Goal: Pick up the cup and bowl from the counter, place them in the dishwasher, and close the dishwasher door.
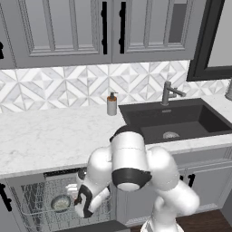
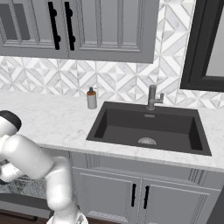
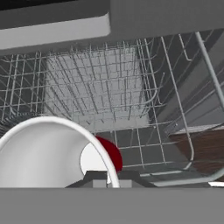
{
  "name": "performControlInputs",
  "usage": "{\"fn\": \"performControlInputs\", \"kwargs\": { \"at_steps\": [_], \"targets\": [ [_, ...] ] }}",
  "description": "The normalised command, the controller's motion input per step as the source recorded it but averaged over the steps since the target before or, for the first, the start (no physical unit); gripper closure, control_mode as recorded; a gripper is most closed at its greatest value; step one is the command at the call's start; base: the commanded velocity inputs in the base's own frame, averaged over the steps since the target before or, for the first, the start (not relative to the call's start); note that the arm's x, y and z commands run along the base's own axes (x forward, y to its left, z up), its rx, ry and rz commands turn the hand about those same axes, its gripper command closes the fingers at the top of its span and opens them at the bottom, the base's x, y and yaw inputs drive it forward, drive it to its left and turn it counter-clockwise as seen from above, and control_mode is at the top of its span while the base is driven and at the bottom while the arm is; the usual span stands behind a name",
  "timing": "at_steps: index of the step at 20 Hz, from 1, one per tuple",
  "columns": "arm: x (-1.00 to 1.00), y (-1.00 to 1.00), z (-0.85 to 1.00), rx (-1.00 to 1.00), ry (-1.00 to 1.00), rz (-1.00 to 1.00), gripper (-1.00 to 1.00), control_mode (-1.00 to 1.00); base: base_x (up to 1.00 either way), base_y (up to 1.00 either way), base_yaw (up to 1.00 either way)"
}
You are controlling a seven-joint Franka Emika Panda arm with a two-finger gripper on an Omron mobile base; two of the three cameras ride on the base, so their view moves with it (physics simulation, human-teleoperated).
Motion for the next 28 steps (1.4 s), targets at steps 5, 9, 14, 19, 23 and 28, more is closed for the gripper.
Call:
{"fn": "performControlInputs", "kwargs": {
  "at_steps": [5,9,14,19,23,28],
  "targets": [
    [0.29,0.0,-0.83,0.0,0.0,0.0,1.0,-1.0,0.0,0.0,0.0],
    [0.4,0.0,-0.53,0.02,-0.11,0.0,1.0,-1.0,0.0,0.0,0.0],
    [0.14,-0.03,-0.09,0.12,-0.11,0.02,1.0,-1.0,0.0,0.0,0.0],
    [0.0,0.0,-0.04,0.03,0.01,0.04,1.0,-1.0,0.0,0.0,0.0],
    [0.0,0.0,0.15,0.0,0.0,0.0,1.0,-1.0,0.0,0.0,0.0],
    [0.03,0.0,0.3,0.0,0.0,0.0,1.0,-1.0,0.0,0.0,0.0]
  ]
}}
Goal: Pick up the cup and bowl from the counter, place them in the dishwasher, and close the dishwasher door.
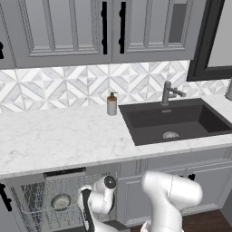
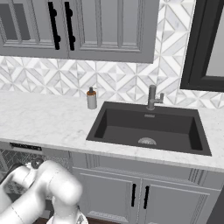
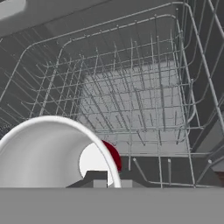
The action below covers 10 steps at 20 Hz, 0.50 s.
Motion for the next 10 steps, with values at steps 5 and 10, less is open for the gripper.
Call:
{"fn": "performControlInputs", "kwargs": {
  "at_steps": [5,10],
  "targets": [
    [0.31,0.08,0.05,0.0,-0.01,0.0,1.0,-1.0,0.0,0.0,0.0],
    [0.39,0.11,-0.18,0.0,0.0,0.0,1.0,-1.0,0.0,0.0,0.0]
  ]
}}
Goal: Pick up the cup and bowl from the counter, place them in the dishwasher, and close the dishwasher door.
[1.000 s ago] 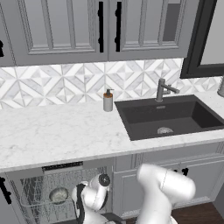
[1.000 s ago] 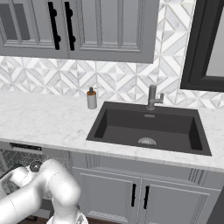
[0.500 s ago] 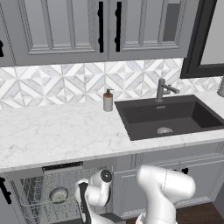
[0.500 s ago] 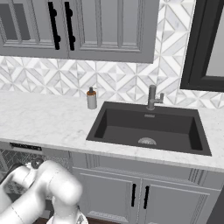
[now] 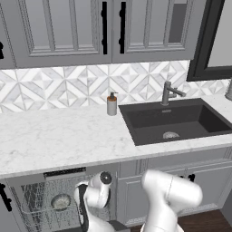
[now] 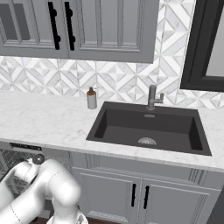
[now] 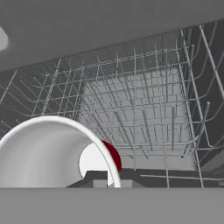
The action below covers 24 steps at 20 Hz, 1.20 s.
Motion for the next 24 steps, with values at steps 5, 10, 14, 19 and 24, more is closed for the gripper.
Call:
{"fn": "performControlInputs", "kwargs": {
  "at_steps": [5,10,14,19,24],
  "targets": [
    [0.24,0.08,-0.76,0.0,0.0,0.0,1.0,-1.0,0.0,0.0,0.0],
    [0.08,0.06,-0.72,0.0,0.02,0.0,1.0,-1.0,0.0,0.0,0.0],
    [0.0,0.0,-0.05,0.0,0.0,0.0,-1.0,-1.0,0.0,0.0,0.0],
    [0.0,0.0,0.01,0.0,0.0,0.0,-1.0,-1.0,0.0,0.0,0.0],
    [0.0,0.0,0.25,0.0,0.03,0.0,-1.0,-1.0,0.0,0.0,0.0]
  ]
}}
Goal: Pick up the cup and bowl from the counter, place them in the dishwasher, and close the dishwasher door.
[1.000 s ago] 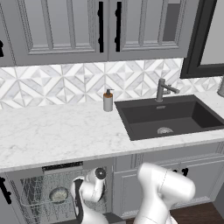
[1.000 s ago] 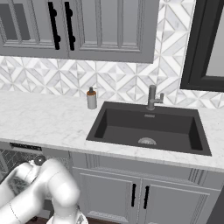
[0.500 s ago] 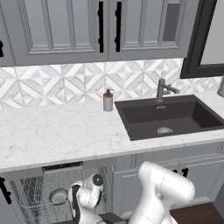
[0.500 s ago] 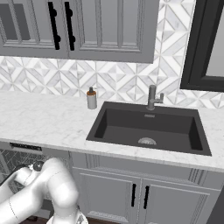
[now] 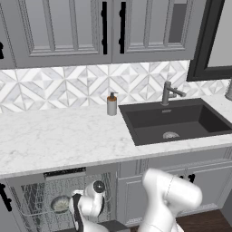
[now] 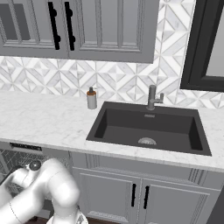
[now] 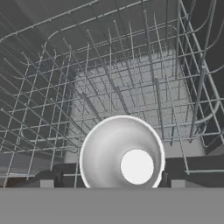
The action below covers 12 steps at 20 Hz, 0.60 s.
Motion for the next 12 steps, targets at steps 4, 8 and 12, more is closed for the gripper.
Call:
{"fn": "performControlInputs", "kwargs": {
  "at_steps": [4,8,12],
  "targets": [
    [-0.05,0.0,0.6,0.0,0.0,0.0,-1.0,-1.0,0.0,0.0,0.0],
    [-0.24,-0.07,0.37,0.12,-0.01,0.0,-1.0,-1.0,0.0,0.0,0.0],
    [-0.04,-0.26,0.28,0.14,0.12,0.0,-1.0,-1.0,0.0,0.0,0.0]
  ]
}}
